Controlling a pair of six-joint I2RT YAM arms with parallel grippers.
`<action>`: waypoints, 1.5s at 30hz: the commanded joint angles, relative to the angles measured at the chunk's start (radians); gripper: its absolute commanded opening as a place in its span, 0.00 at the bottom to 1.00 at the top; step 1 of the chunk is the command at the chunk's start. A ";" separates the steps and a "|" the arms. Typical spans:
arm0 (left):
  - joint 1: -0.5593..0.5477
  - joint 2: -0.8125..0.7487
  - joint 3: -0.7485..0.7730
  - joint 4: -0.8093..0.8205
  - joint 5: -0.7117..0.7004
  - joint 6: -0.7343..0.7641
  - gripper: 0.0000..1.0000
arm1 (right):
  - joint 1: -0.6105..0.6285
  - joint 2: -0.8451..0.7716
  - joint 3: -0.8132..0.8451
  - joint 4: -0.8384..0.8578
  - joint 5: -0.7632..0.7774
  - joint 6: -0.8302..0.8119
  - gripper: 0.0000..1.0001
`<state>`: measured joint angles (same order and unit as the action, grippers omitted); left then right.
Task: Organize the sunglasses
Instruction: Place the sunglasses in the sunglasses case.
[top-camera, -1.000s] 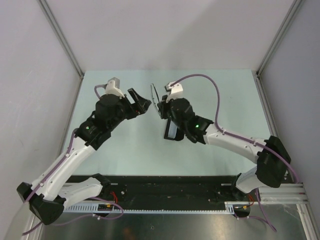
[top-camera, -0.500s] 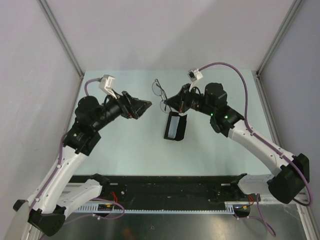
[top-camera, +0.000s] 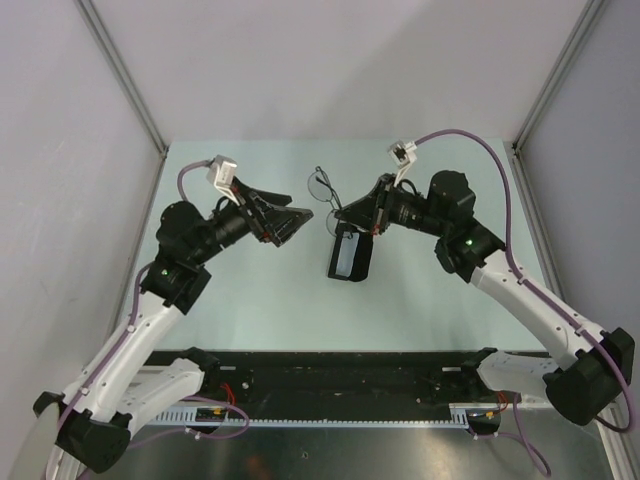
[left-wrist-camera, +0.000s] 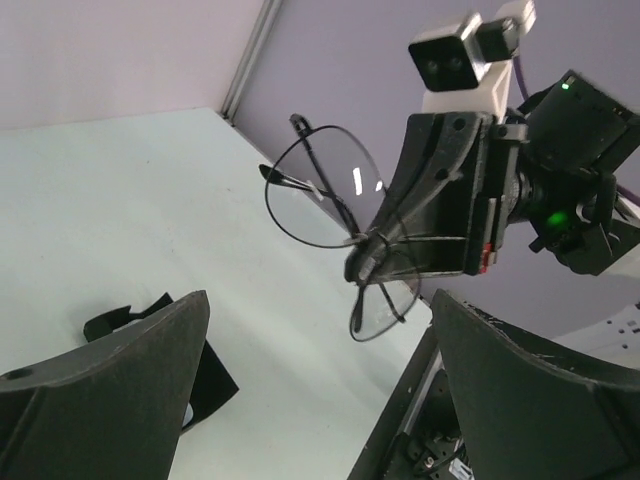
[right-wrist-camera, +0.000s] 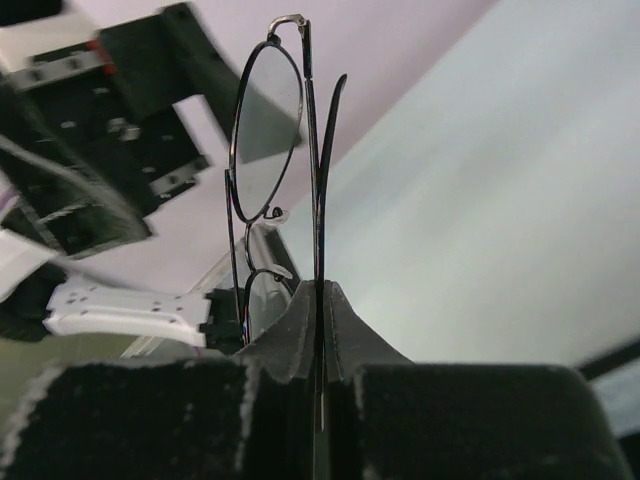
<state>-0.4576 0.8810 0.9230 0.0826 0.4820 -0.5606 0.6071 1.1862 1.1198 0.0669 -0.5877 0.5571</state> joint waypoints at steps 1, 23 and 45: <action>0.007 0.003 -0.067 0.046 -0.071 -0.035 0.98 | -0.078 -0.039 -0.109 -0.001 0.095 0.136 0.00; -0.004 0.525 -0.214 0.091 -0.338 -0.288 0.63 | -0.083 0.139 -0.457 0.212 0.505 0.369 0.00; -0.038 0.843 -0.133 0.152 -0.292 -0.294 0.51 | 0.062 0.389 -0.410 0.267 0.733 0.371 0.00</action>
<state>-0.4862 1.7020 0.7582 0.2054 0.1761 -0.8478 0.6449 1.5509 0.6704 0.2867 0.0772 0.9310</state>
